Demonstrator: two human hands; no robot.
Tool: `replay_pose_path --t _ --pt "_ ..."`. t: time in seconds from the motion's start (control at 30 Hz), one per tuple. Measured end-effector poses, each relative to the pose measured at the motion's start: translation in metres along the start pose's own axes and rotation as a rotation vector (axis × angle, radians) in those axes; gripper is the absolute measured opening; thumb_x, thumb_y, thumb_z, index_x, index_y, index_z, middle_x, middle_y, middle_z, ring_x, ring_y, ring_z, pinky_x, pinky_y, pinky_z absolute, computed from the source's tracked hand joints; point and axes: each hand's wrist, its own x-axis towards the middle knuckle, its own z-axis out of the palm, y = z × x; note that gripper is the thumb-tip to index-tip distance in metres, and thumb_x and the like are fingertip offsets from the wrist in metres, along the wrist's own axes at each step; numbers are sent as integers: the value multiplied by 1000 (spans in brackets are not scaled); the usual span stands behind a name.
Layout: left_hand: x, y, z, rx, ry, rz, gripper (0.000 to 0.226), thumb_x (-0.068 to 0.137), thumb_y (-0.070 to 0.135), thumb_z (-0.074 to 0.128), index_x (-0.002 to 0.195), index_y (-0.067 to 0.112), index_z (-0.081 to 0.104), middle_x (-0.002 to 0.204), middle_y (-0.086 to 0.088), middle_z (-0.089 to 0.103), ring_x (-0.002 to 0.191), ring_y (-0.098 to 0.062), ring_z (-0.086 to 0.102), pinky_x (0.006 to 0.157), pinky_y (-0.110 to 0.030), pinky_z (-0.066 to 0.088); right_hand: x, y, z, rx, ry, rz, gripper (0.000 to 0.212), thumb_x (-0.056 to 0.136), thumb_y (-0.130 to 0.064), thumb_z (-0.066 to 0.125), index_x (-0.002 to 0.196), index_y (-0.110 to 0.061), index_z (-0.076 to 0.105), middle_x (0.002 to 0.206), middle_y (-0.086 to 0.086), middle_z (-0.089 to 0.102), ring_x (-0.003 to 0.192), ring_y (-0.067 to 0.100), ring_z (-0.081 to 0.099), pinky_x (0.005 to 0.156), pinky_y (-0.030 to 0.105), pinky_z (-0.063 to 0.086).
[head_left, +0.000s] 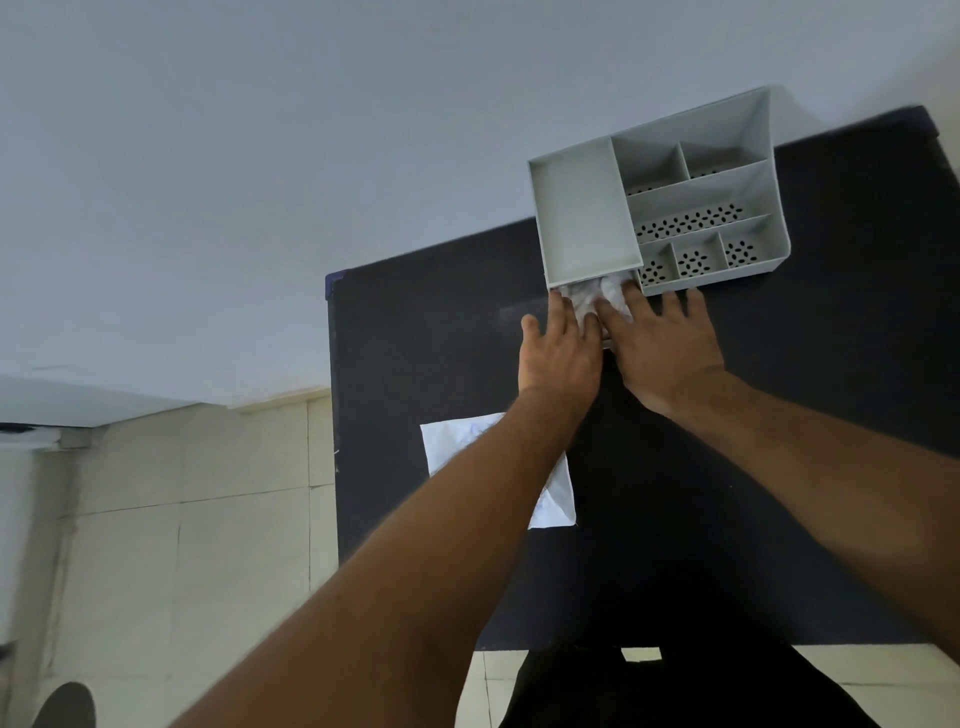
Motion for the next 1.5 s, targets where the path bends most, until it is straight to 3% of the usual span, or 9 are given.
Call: replay_pose_path --t 0.07,0.2,0.43,0.63,0.73,0.87,1.1,1.37,1.5 --pt "1 2 0 -34 6 -6 59 108 32 36 158 7 18 166 -22 18 156 -39 1 116 -53 25 -6 -3 2 -6 21 3 67 97 -37 51 157 -26 24 163 14 27 135 44 43 115 60 25" --pt "-1 0 5 -82 46 13 62 107 30 41 159 5 18 166 -21 19 157 -36 3 116 -50 27 -8 -1 1 3 9 15 61 100 -35 45 156 -21 27 166 10 22 142 41 36 117 59 22" --pt "2 -12 4 -163 109 60 38 104 21 47 138 7 52 148 -14 53 155 -32 18 111 -48 34 10 3 -6 8 -1 11 57 99 -31 49 153 -24 34 164 8 29 120 35 62 117 61 19" --pt "8 -8 0 -176 132 49 34 103 22 49 134 10 54 144 -11 58 153 -32 23 109 -45 36 7 5 -9 71 133 0 40 96 -31 57 136 -24 56 146 6 55 122 33 60 115 61 21" --pt "4 -8 1 -241 168 51 38 100 18 56 137 8 54 141 -12 59 147 -33 35 109 -49 39 -1 10 -2 99 233 -27 30 93 -30 63 121 -23 70 134 4 66 127 32 56 115 59 19" --pt "4 -10 4 -165 220 7 33 92 20 68 124 12 67 136 -13 59 133 -32 49 96 -47 48 -2 14 -2 81 169 -31 33 94 -26 62 126 -21 66 136 2 65 139 31 44 118 60 11" --pt "3 -20 7 -140 253 93 64 92 24 66 151 13 45 151 -9 51 141 -35 42 98 -48 44 4 10 -8 8 134 -45 44 101 -33 47 140 -16 55 143 5 59 149 31 30 120 60 -1" --pt "11 -24 7 -102 176 160 68 104 26 47 162 12 14 160 -8 41 149 -33 29 104 -46 37 -3 17 -6 11 183 -98 59 97 -29 54 153 -15 39 160 7 39 155 31 16 122 56 -2" --pt "14 -19 7 -172 176 147 72 104 24 45 163 15 5 159 -8 42 144 -31 34 103 -44 38 0 15 -3 16 136 -71 65 99 -34 51 157 -15 27 164 5 31 156 32 4 121 60 -4"
